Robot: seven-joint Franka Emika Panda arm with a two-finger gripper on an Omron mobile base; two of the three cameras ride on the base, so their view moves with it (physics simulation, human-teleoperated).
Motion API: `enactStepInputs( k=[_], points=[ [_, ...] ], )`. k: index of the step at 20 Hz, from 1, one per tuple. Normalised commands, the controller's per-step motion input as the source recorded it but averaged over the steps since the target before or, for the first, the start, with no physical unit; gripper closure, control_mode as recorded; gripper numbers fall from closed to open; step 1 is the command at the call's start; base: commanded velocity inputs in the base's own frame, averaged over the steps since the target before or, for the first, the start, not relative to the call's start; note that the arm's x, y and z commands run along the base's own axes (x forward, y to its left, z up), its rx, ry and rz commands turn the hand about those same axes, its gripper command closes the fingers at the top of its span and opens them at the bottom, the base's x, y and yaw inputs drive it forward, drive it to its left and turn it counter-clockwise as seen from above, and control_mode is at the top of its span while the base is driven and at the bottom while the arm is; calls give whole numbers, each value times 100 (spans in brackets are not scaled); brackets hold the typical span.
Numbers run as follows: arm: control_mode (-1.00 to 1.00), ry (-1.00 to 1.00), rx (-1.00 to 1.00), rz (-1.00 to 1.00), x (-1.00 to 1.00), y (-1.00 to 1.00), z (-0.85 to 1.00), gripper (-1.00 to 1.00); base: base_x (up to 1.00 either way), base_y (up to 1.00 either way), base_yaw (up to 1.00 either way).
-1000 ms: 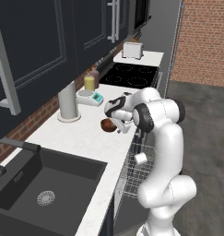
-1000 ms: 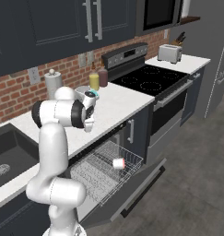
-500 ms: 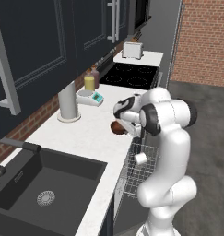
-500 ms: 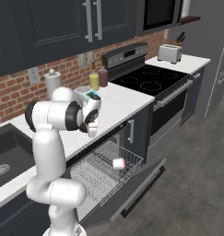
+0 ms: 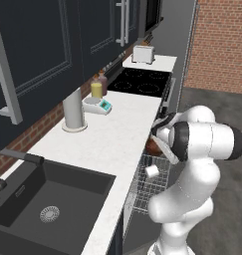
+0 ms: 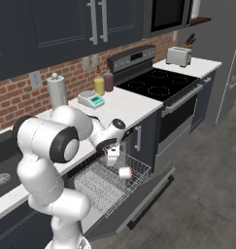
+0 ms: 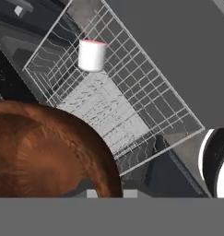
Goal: Pick up the cup and bowl from the counter, place them in the dishwasher, and close the dishwasher door.
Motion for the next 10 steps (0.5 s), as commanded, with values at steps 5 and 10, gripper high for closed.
enactStepInputs(
  k=[5, 10],
  points=[
    [-100, -3, 3, -2, -91, -81, -39, 100, 0, 0, 0],
    [-100, 0, 1, 0, -33, -36, -74, 100, 0, 0, 0]
  ],
)
